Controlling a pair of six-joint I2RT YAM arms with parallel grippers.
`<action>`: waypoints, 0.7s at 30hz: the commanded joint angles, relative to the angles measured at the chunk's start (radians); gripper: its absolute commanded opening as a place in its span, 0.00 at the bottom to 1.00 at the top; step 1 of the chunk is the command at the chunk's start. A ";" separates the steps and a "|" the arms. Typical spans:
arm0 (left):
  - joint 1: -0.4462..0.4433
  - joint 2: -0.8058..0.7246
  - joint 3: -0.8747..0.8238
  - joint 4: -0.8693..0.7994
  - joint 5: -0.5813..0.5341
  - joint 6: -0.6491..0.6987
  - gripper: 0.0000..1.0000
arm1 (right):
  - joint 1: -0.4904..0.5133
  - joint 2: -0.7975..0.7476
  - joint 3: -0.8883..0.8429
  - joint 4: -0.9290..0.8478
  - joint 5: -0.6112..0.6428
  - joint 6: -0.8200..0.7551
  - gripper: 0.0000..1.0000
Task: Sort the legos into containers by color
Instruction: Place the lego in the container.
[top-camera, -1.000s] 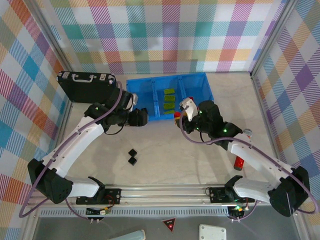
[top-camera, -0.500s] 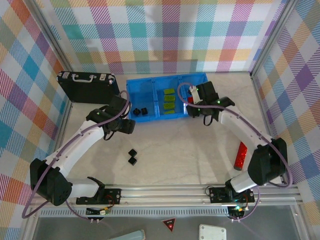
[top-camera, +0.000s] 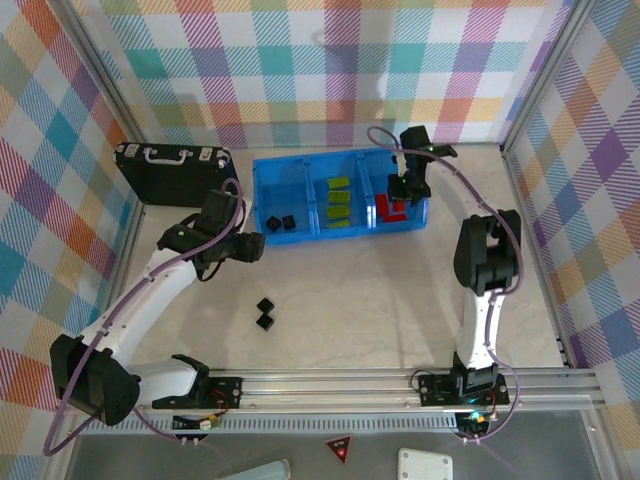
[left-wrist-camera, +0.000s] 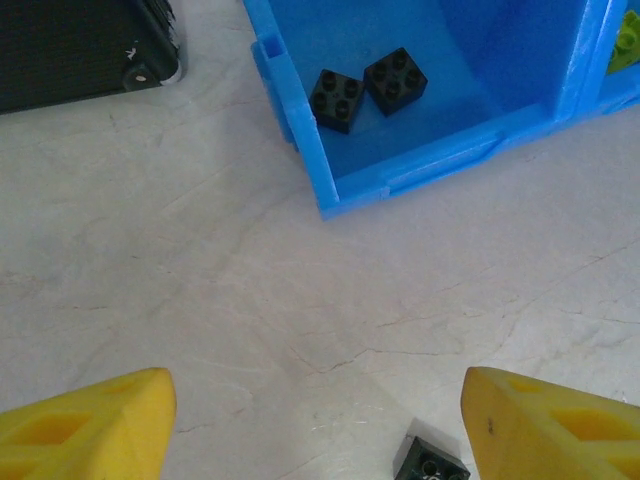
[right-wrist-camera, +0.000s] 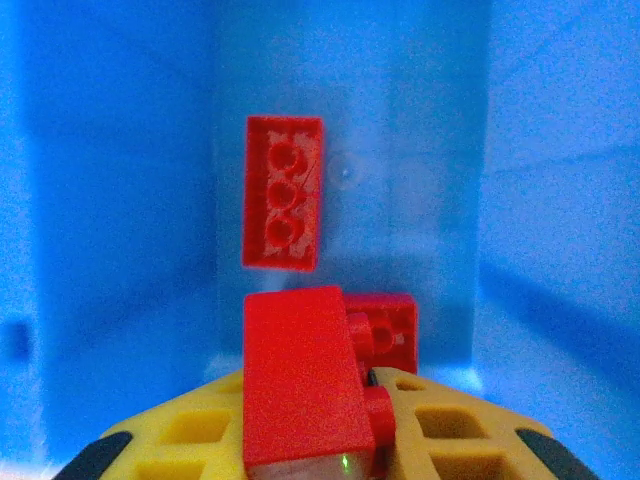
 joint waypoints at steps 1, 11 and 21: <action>0.011 -0.001 -0.015 0.014 0.023 0.010 0.75 | -0.013 0.074 0.123 -0.124 -0.027 -0.017 0.14; 0.016 0.000 -0.022 0.018 0.030 0.008 0.75 | -0.033 0.319 0.396 -0.228 -0.002 -0.045 0.17; 0.017 0.004 -0.022 0.019 0.028 0.007 0.77 | -0.033 0.347 0.411 -0.188 0.006 -0.042 0.34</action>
